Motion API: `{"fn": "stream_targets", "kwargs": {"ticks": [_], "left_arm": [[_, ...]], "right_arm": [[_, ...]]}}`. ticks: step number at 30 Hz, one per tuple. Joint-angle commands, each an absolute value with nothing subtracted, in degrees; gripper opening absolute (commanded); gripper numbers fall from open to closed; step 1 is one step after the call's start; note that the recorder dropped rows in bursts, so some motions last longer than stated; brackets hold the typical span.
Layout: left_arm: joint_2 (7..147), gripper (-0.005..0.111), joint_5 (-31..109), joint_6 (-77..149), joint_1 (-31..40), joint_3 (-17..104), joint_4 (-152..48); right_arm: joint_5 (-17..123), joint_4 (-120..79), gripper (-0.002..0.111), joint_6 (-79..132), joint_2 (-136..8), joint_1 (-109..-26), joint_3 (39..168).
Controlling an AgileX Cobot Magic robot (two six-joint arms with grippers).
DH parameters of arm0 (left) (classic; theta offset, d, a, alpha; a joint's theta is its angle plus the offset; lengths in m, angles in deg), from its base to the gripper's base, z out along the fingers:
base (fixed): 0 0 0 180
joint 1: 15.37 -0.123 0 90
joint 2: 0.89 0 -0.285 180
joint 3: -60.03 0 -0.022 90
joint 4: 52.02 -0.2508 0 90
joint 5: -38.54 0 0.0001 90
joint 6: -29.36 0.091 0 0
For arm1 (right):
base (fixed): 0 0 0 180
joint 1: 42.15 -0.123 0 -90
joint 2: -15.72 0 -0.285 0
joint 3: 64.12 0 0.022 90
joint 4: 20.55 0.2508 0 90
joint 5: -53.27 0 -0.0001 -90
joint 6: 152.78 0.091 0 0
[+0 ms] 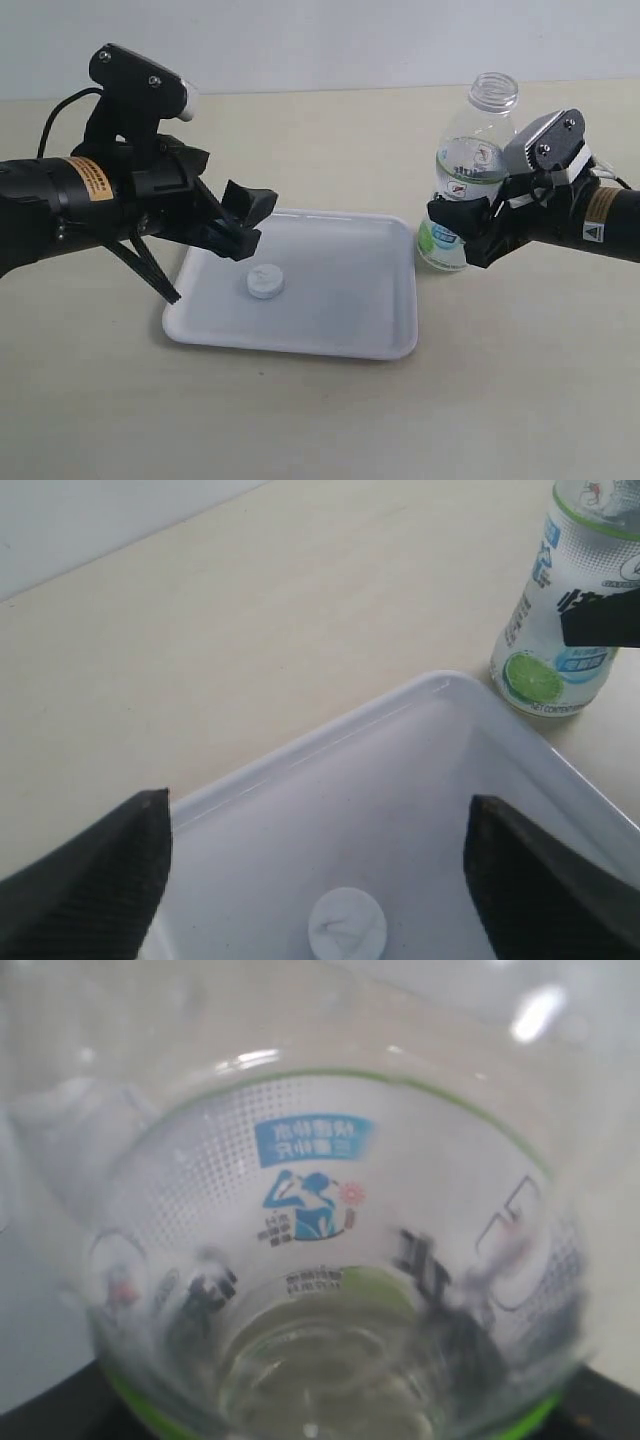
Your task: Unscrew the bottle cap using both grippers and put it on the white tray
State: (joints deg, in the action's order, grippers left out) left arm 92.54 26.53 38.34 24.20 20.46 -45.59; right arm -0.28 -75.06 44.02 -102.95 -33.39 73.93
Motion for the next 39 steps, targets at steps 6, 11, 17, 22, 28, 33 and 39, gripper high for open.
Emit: {"fn": "stream_targets", "kwargs": {"ticks": [6,11,17,22,28,33,39], "left_arm": [[92.0,0.077,26.0,38.1,24.0,20.2,-45.2],[92.0,0.077,26.0,38.3,24.0,20.2,-45.2],[92.0,0.077,26.0,38.3,24.0,20.2,-45.2],[92.0,0.077,26.0,38.3,24.0,20.2,-45.2],[92.0,0.077,26.1,38.6,24.0,20.2,-45.2],[92.0,0.077,26.1,38.7,24.0,20.2,-45.2],[91.9,0.073,27.3,39.6,24.0,20.2,-45.2]], "right_arm": [[-2.6,-74.8,0.074,43.0,-102.5,-33.4,74.0],[-2.6,-78.4,0.078,46.1,-100.8,-33.4,74.0],[6.7,-82.0,0.084,55.4,-96.5,-33.4,74.0],[9.9,-89.0,0.084,63.0,-93.0,-33.4,74.0],[15.4,-100.3,0.084,80.0,-88.9,-33.4,74.0],[23.6,-111.6,0.084,98.5,-82.6,-33.4,74.0],[25.8,-120.5,0.084,117.9,-72.4,-33.4,71.8]]}}
